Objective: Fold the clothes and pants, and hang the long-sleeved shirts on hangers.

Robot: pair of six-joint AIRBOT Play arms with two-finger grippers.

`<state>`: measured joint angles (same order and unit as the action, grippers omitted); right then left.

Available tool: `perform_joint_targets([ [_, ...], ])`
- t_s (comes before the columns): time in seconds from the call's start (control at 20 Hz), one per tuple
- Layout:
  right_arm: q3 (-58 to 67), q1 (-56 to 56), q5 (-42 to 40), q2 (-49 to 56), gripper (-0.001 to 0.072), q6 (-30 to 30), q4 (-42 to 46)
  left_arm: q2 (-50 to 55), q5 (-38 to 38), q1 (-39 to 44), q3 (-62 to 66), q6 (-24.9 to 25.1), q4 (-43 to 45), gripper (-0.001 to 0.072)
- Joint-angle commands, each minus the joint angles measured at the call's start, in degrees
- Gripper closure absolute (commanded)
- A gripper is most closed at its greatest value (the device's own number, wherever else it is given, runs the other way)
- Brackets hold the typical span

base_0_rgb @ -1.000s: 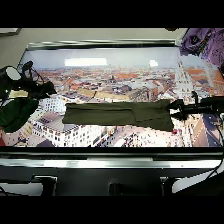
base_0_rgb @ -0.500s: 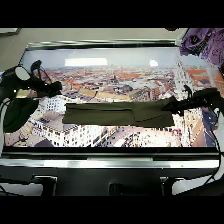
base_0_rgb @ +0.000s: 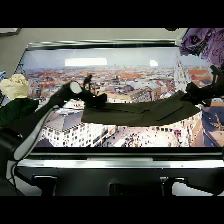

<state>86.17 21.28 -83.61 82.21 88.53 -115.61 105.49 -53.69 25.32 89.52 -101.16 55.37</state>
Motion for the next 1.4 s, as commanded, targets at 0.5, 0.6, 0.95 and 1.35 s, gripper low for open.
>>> perform_joint_targets([
  [0.5, 13.9, -0.1, -9.9, -1.7, 0.0685, -5.5, 2.1, 25.3, 13.3, 22.8, 27.0, -4.7, -26.6, 0.0693],
  [0.6, 15.5, -0.1, -9.6, -1.7, 0.0685, -5.6, 2.1, 27.2, 14.9, 24.3, 28.4, -6.8, -27.1, 0.0693],
  [0.95, 16.4, -0.1, -9.3, -1.7, 0.0685, -5.9, 2.1, 25.8, 13.7, 22.6, 28.4, -6.7, -25.5, 0.0695],
  [1.35, 16.4, -12.4, -6.5, -1.7, 0.0685, -12.9, 2.8, 4.9, -24.2, 4.5, 28.4, -12.1, 24.3, 0.0693],
])
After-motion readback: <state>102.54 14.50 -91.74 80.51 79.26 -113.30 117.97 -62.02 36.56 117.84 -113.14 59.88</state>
